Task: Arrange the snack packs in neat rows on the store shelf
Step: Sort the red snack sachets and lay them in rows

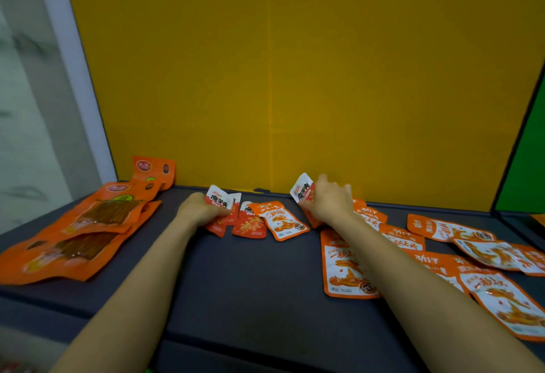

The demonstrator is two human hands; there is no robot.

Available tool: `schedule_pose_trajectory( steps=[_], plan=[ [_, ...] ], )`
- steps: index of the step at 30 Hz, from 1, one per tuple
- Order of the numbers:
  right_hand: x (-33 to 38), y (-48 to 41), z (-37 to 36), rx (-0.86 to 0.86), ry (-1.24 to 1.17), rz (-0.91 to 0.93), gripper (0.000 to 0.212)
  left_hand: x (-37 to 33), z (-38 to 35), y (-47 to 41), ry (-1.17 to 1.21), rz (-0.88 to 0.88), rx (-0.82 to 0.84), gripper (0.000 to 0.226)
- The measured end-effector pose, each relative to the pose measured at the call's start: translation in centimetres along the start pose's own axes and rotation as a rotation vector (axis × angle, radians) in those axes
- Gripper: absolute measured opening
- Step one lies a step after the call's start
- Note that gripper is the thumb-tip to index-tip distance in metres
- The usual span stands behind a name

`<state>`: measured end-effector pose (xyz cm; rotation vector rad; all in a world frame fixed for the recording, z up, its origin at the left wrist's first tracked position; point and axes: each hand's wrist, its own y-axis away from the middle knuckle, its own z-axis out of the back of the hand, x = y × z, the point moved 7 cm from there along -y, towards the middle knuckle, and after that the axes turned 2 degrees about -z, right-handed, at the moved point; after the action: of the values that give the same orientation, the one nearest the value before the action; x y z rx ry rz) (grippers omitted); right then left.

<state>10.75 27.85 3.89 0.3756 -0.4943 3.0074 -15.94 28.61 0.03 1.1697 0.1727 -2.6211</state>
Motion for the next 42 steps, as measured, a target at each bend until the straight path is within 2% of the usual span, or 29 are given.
schedule_pose_trajectory(
  steps=[2,3,9,14,16,18,23,25,28,33,37,40,42],
  plan=[
    [0.1,0.1,0.5,-0.033,-0.055,0.007,0.046,-0.3,0.2,0.5,-0.287,0.025,-0.042,0.067],
    [0.1,0.2,0.6,-0.032,-0.092,0.010,0.047,-0.5,0.3,0.7,-0.342,0.038,-0.054,0.075],
    [1.3,1.3,0.5,0.060,-0.286,0.067,0.050,-1.9,-0.5,0.5,-0.072,0.071,0.034,0.098],
    [2.6,2.3,-0.2,0.192,-0.540,0.166,0.040,-2.7,-1.3,0.5,0.002,0.086,0.136,0.080],
    [3.3,2.9,-0.6,0.247,-0.603,0.210,0.032,-2.6,-1.9,0.5,0.077,0.061,0.177,0.059],
    [3.7,3.2,-1.0,0.283,-0.598,0.241,0.028,-2.7,-2.0,0.7,0.175,0.025,0.186,0.041],
    [3.1,2.8,-1.4,0.289,-0.500,0.199,0.031,-2.9,0.4,1.0,0.454,-0.008,0.064,0.018],
    [2.3,2.6,-1.2,0.291,-0.515,0.173,0.029,-3.4,-0.3,1.9,0.489,0.001,0.162,0.010],
    [1.3,2.4,-1.0,0.293,-0.566,0.130,0.028,-4.6,-2.9,3.5,0.443,-0.019,0.318,0.011],
    [0.1,2.3,-0.1,0.205,-0.634,0.100,0.026,-4.8,-4.8,3.8,0.301,-0.061,0.316,0.025],
    [-0.8,2.3,0.8,0.148,-0.699,0.054,0.029,-4.4,-5.0,3.5,0.050,-0.063,0.317,0.076],
    [-1.0,2.4,1.0,0.141,-0.702,0.055,0.024,-5.2,-4.6,4.3,0.081,-0.048,0.258,0.061],
    [-1.1,2.5,1.0,0.137,-0.687,0.049,0.024,-5.2,-4.5,3.8,0.141,-0.038,0.216,0.070]
  ],
)
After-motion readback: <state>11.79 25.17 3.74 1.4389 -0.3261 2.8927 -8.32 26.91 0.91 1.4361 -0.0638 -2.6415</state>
